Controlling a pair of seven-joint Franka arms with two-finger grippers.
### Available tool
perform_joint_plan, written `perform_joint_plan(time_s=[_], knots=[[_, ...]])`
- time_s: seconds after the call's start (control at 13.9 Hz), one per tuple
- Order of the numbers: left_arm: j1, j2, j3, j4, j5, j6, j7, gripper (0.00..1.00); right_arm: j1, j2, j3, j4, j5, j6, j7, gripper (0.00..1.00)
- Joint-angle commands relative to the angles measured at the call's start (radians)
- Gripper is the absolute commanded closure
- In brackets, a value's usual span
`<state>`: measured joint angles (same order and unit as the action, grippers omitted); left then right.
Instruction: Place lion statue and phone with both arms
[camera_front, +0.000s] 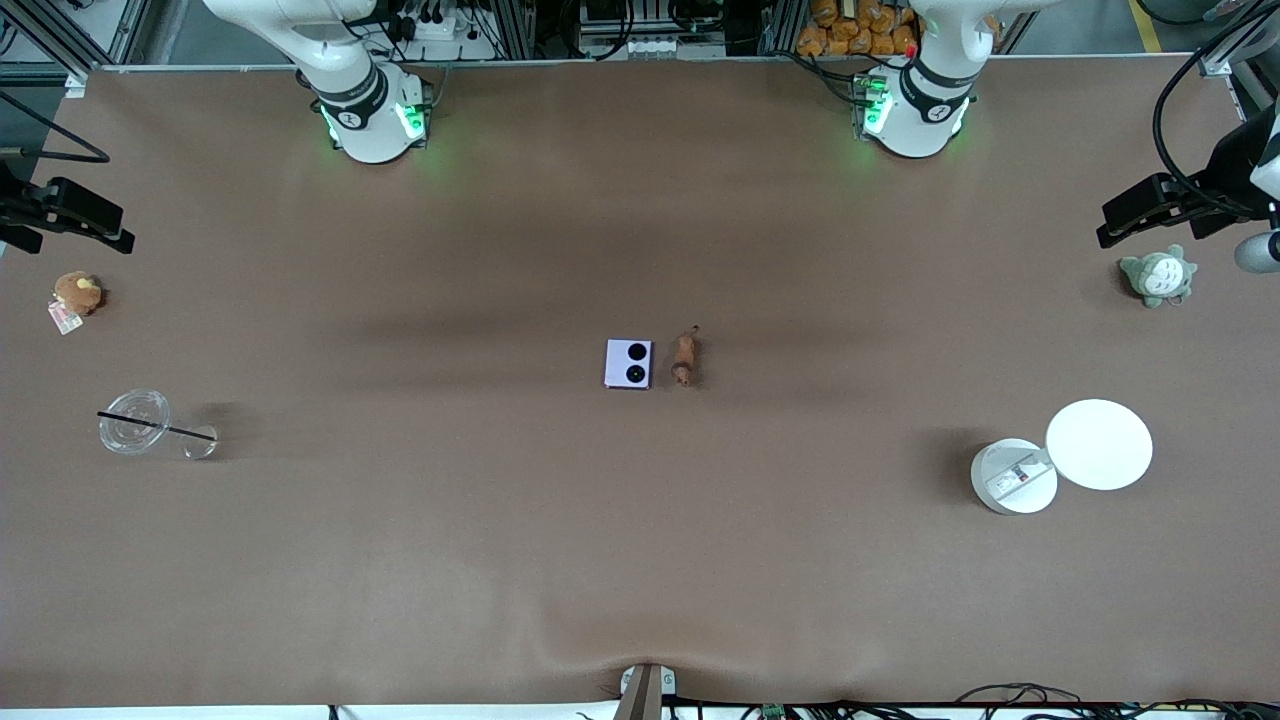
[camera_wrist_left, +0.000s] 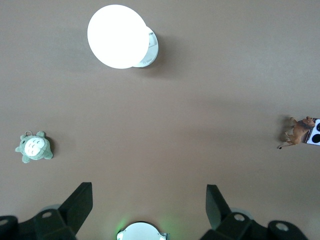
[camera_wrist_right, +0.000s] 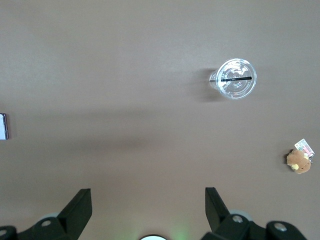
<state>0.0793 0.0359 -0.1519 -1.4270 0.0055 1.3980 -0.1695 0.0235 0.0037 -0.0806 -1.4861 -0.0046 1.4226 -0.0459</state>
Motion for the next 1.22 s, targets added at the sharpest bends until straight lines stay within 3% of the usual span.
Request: perform_joint_plan(time_s=[0.0,0.36,0.72,1.15], knots=[[-0.003,0.004,-0.027,0.013,0.019,-0.014,-0.014,0.00,-0.016,0.007,0.009,0.017,0.003,-0.011,-0.011,0.00],[-0.007,0.044,-0.127,0.005,0.016,-0.011,-0.173,0.00,-0.016,0.007,0.009,0.017,0.003,-0.011,-0.012,0.00],[-0.012,0.073,-0.141,-0.019,0.004,0.039,-0.174,0.00,-0.019,0.007,0.009,0.015,0.003,-0.013,-0.012,0.00],[-0.128,0.147,-0.155,-0.053,0.007,0.167,-0.304,0.00,-0.019,0.007,0.009,0.015,0.003,-0.013,-0.012,0.00]])
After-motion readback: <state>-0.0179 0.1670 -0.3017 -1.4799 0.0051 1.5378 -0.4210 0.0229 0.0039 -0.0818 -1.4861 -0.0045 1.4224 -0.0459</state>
